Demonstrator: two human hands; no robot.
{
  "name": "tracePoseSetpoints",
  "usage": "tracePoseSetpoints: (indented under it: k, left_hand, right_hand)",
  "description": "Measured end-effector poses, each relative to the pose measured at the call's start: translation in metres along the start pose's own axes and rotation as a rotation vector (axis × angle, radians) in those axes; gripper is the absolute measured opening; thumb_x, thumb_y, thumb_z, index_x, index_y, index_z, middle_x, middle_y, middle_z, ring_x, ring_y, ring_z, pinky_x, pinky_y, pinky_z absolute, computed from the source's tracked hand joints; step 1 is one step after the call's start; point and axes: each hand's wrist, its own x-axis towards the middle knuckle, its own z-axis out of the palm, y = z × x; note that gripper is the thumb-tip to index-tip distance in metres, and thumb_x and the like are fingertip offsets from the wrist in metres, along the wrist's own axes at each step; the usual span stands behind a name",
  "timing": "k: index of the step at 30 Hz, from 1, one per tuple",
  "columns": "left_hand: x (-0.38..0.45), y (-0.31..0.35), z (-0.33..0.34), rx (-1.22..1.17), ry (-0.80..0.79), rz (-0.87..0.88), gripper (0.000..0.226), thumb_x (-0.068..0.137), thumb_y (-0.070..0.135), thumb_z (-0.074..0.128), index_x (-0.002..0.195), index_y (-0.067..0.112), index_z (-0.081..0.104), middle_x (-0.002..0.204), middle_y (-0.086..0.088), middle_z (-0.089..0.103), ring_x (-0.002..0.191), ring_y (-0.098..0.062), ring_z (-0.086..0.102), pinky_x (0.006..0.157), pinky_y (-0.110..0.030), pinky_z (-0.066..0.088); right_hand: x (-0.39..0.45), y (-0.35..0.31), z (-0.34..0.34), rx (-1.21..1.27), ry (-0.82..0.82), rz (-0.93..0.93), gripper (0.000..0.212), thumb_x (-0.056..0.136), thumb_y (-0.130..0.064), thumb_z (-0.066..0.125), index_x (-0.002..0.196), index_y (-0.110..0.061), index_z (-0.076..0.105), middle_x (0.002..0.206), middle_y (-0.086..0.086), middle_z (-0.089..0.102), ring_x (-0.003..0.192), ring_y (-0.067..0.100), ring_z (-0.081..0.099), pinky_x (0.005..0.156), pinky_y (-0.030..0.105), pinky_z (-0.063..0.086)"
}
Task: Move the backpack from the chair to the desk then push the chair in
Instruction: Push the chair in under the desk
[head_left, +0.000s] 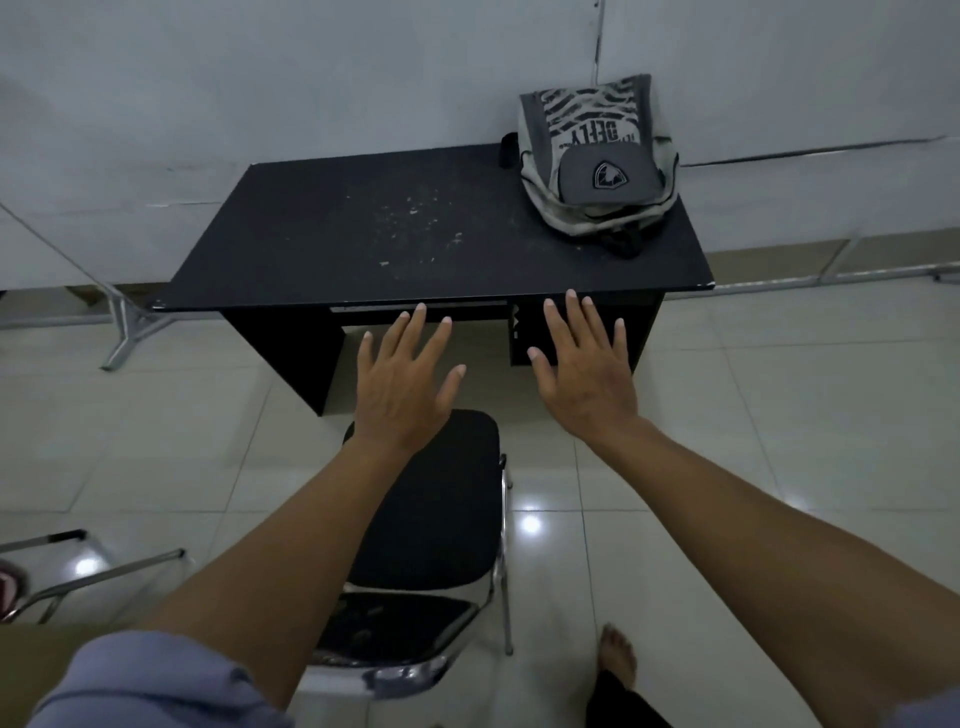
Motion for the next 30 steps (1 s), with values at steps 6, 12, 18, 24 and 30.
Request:
tracePoseSetpoints:
  k: [6, 12, 18, 24, 30]
  left_hand:
    - [-0.063, -0.06, -0.005, -0.07, -0.035, 0.077, 0.063, 0.1, 0.052, 0.049, 0.157, 0.026, 0.04, 0.167, -0.008, 0.033, 0.155, -0.026, 0.031, 0.123, -0.06, 0.027]
    - [-0.133, -0.115, -0.005, -0.103, -0.089, 0.096, 0.063, 0.1, 0.053, 0.048, 0.156, 0.026, 0.041, 0.166, -0.008, 0.035, 0.154, -0.027, 0.033, 0.122, -0.061, 0.028]
    - [-0.196, -0.138, -0.006, -0.118, -0.143, 0.048, 0.068, 0.099, 0.063, 0.035, 0.156, 0.027, 0.039, 0.166, -0.008, 0.035, 0.154, -0.029, 0.033, 0.121, -0.063, 0.03]
    - [-0.246, -0.16, 0.004, -0.097, -0.31, -0.026, 0.089, 0.087, 0.086, 0.014, 0.162, 0.037, 0.019, 0.173, -0.004, 0.017, 0.159, -0.028, 0.017, 0.119, -0.075, 0.015]
    - [-0.261, -0.186, 0.012, -0.143, -0.447, 0.036, 0.104, 0.075, 0.099, 0.008, 0.162, 0.042, 0.01, 0.173, -0.001, 0.013, 0.16, -0.026, 0.015, 0.123, -0.07, 0.012]
  right_hand:
    - [-0.063, -0.069, 0.014, -0.016, 0.022, 0.096, 0.064, 0.104, -0.042, 0.042, 0.161, -0.018, 0.025, 0.169, 0.012, 0.021, 0.158, 0.03, 0.015, 0.125, 0.061, 0.014]
    - [-0.129, -0.131, 0.039, 0.012, -0.03, 0.126, 0.064, 0.104, -0.046, 0.039, 0.161, -0.022, 0.023, 0.17, 0.01, 0.019, 0.158, 0.027, 0.013, 0.125, 0.061, 0.015]
    - [-0.184, -0.165, 0.051, 0.002, -0.133, 0.095, 0.069, 0.102, -0.056, 0.028, 0.162, -0.023, 0.017, 0.172, 0.008, 0.012, 0.159, 0.027, 0.008, 0.124, 0.063, 0.011]
    - [-0.231, -0.185, 0.058, 0.141, -0.322, 0.062, 0.086, 0.092, -0.079, 0.022, 0.16, -0.038, -0.012, 0.171, -0.003, -0.019, 0.158, 0.023, -0.013, 0.121, 0.063, -0.003]
    - [-0.25, -0.177, 0.06, 0.142, -0.608, -0.105, 0.118, 0.075, -0.092, 0.046, 0.159, -0.038, -0.018, 0.171, -0.005, -0.016, 0.158, 0.016, -0.009, 0.128, 0.053, 0.005]
